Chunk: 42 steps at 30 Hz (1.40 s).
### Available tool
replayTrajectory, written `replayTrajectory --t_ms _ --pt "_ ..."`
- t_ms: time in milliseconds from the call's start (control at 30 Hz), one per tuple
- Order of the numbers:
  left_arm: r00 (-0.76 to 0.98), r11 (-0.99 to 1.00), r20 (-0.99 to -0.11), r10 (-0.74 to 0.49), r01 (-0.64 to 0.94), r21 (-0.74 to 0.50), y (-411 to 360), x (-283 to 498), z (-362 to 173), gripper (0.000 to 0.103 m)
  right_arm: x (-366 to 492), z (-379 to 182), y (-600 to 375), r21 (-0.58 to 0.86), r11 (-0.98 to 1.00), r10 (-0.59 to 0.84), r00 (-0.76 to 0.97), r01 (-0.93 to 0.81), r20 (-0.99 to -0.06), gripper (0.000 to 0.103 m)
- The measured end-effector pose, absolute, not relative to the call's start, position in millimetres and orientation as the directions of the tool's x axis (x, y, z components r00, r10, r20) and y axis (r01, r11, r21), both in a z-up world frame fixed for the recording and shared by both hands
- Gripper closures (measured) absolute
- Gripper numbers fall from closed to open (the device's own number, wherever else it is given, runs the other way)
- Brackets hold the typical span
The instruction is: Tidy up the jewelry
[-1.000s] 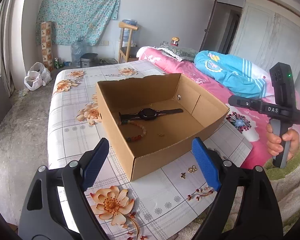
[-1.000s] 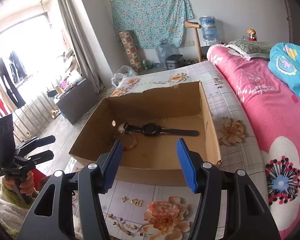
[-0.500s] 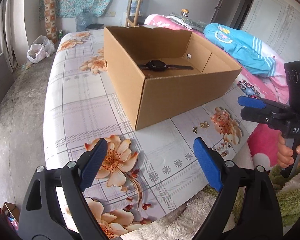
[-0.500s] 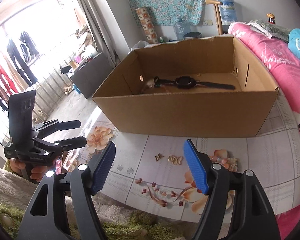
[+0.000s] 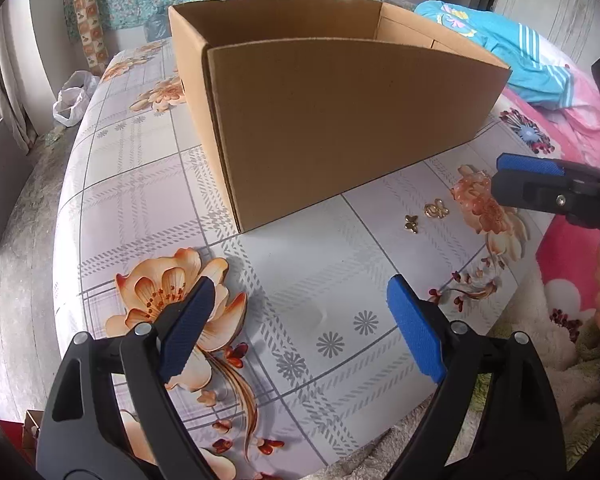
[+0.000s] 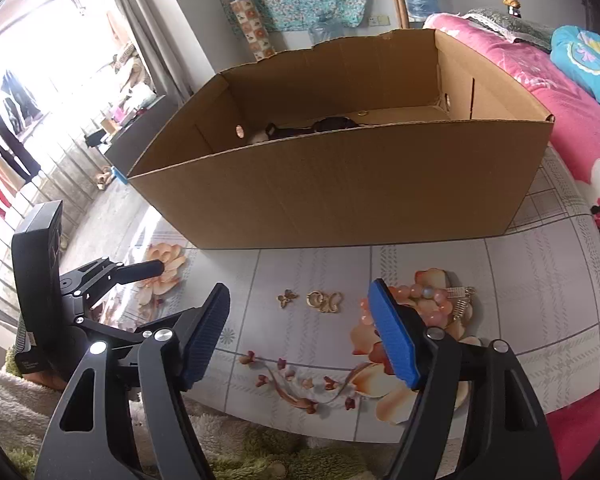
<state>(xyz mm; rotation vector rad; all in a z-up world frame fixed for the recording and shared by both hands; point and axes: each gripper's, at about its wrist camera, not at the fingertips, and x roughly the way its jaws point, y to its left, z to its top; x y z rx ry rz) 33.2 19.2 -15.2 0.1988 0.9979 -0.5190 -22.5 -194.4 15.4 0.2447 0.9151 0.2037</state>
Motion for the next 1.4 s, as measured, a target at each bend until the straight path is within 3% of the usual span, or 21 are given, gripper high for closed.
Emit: replayTrajectory --t_ms 500,933,1400 --pt "0.444 0.865 -0.862 -0.246 0.502 0.012 -6.1 38.5 -31.4 0.012 -21.5 23.8 -200.3 0.069 0.996 0.015 0.655 0.057 -0.755 0.007" --pt "0.431 0.868 -0.871 -0.235 0.496 0.011 -15.7 37.7 -33.9 0.008 -27.7 40.3 -196.2 -0.184 0.975 -0.213 0.735 0.122 -0.644 0.007" --pt "0.427 0.869 -0.874 -0.231 0.495 0.012 -15.4 41.5 -34.9 0.008 -36.0 54.2 -202.4 -0.107 0.992 -0.123 0.796 0.073 -0.593 0.007"
